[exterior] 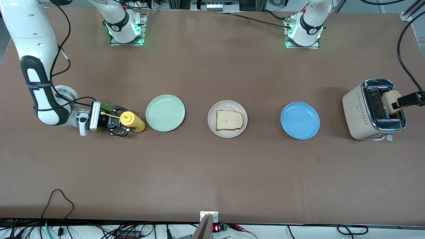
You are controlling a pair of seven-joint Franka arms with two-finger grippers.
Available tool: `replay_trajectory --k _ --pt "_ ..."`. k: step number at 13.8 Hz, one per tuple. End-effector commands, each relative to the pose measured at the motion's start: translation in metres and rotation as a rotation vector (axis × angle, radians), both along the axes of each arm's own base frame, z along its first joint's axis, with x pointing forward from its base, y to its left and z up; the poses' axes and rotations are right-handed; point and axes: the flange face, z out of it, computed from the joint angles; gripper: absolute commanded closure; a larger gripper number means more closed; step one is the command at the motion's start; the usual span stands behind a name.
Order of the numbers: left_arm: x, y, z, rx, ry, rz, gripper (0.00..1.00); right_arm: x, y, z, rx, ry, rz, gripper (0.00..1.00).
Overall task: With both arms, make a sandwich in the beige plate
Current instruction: 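Grasp the yellow bottle with the right gripper and lift it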
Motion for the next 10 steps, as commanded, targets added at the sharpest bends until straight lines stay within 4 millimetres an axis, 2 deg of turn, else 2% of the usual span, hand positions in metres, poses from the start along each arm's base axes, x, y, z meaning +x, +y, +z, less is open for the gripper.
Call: replay_trajectory --k 1,3,5,6,8,10 --pt "-0.002 -0.033 0.011 0.012 -0.007 -0.014 0.00 0.010 0.018 0.064 -0.082 0.061 0.011 1.00" --pt "-0.002 -0.041 0.014 0.017 -0.013 -0.032 0.00 0.023 0.041 0.107 -0.185 0.088 0.015 1.00" --pt "-0.001 -0.040 0.025 0.016 -0.032 -0.037 0.00 0.036 0.073 0.151 -0.288 0.133 0.006 1.00" --pt "0.000 -0.055 0.024 0.020 -0.031 -0.064 0.00 0.042 0.094 0.169 -0.338 0.153 0.003 1.00" --pt "-0.002 -0.065 0.028 0.087 -0.025 -0.051 0.00 0.048 0.135 0.199 -0.455 0.184 -0.014 1.00" --pt "-0.008 -0.066 0.034 0.092 -0.030 -0.038 0.00 0.048 0.180 0.218 -0.570 0.184 -0.030 1.00"
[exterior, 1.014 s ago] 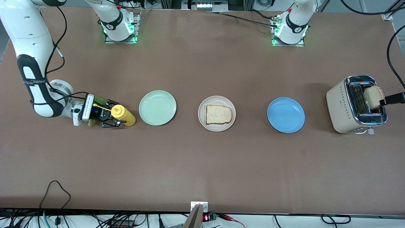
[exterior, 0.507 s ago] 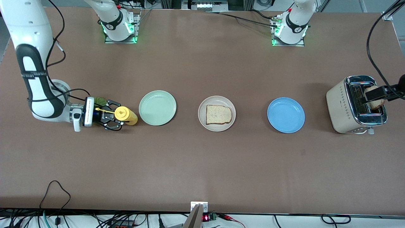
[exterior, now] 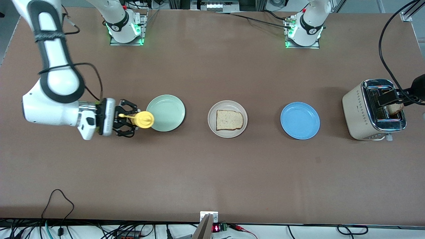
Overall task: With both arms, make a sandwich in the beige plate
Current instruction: 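Grasp the yellow bottle with the right gripper and lift it, then tilt the yellow bottle over the bread with the right gripper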
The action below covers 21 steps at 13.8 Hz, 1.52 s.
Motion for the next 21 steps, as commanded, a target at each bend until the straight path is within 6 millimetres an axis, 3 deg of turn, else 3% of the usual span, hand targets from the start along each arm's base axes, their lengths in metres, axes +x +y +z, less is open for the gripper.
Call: replay_trajectory --k 1,4,8,10,16,21 --pt "-0.015 -0.005 0.018 0.011 -0.010 -0.013 0.00 -0.001 0.055 0.024 -0.141 0.003 -0.022 1.00" --pt "-0.033 -0.007 0.016 -0.012 -0.003 -0.006 0.00 -0.023 0.136 0.032 -0.323 -0.049 -0.045 1.00" --pt "-0.030 -0.010 0.007 -0.013 -0.030 -0.006 0.00 -0.052 0.195 0.025 -0.497 -0.112 -0.048 1.00" --pt "-0.031 -0.010 0.008 -0.021 -0.030 -0.004 0.00 -0.065 0.216 0.019 -0.575 -0.139 -0.042 1.00" --pt "-0.036 -0.016 0.013 -0.018 -0.020 -0.015 0.00 -0.089 0.269 -0.037 -0.693 -0.203 -0.072 1.00" --pt "-0.038 -0.010 0.007 -0.021 0.003 -0.001 0.00 -0.093 0.279 -0.064 -0.715 -0.214 -0.066 1.00"
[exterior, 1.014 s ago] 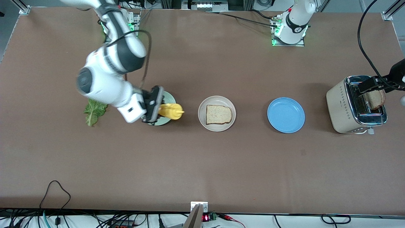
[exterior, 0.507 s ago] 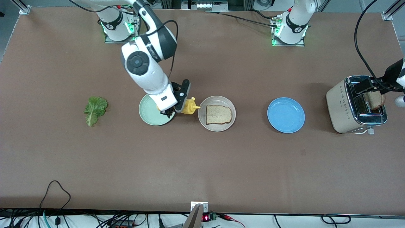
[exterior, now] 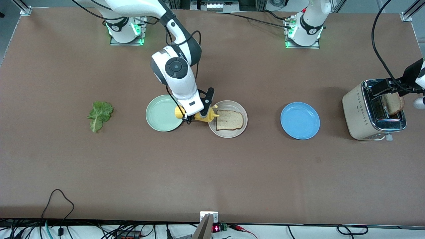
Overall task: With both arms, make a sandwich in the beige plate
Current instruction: 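Tilt the yellow bottle over the bread with the right gripper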
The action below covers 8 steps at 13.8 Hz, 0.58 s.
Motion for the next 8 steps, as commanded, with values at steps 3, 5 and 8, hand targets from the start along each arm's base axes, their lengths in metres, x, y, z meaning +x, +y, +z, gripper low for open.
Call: replay_trajectory --k 3,5,8 --pt "-0.0167 0.0012 -0.0085 -0.023 -0.019 0.004 0.00 0.0066 0.0074 -0.0060 -0.012 -0.018 -0.030 1.00" --pt "-0.0167 0.0010 -0.0072 -0.017 -0.021 -0.014 0.00 0.0090 0.0118 -0.0055 -0.018 -0.034 -0.028 1.00" --pt "-0.0114 -0.0005 -0.0020 -0.020 -0.039 -0.014 0.00 0.0077 0.0135 -0.0044 -0.018 -0.037 -0.031 1.00"
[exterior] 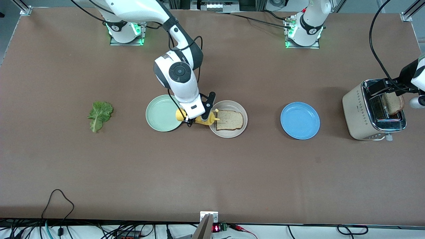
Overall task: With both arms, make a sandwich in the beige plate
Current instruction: 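Tilt the yellow bottle over the bread with the right gripper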
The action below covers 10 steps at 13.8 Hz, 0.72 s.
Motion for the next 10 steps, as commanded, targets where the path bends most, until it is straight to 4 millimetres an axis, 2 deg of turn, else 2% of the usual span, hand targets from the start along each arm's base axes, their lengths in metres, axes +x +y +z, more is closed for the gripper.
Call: replay_trajectory --k 1,3,6,10 --pt "-0.004 0.001 0.011 -0.023 -0.034 -0.009 0.00 0.002 0.008 0.009 -0.003 -0.024 -0.008 1.00" --pt "0.001 -0.001 0.003 -0.026 -0.025 -0.009 0.00 0.007 0.004 0.016 0.000 -0.032 -0.007 1.00" --pt "0.001 0.001 0.003 -0.026 -0.024 -0.006 0.00 0.012 -0.006 0.014 -0.025 -0.028 0.009 1.00" --pt "-0.004 -0.007 0.012 -0.021 -0.029 -0.016 0.00 -0.004 0.006 0.010 -0.083 -0.013 0.047 1.00"
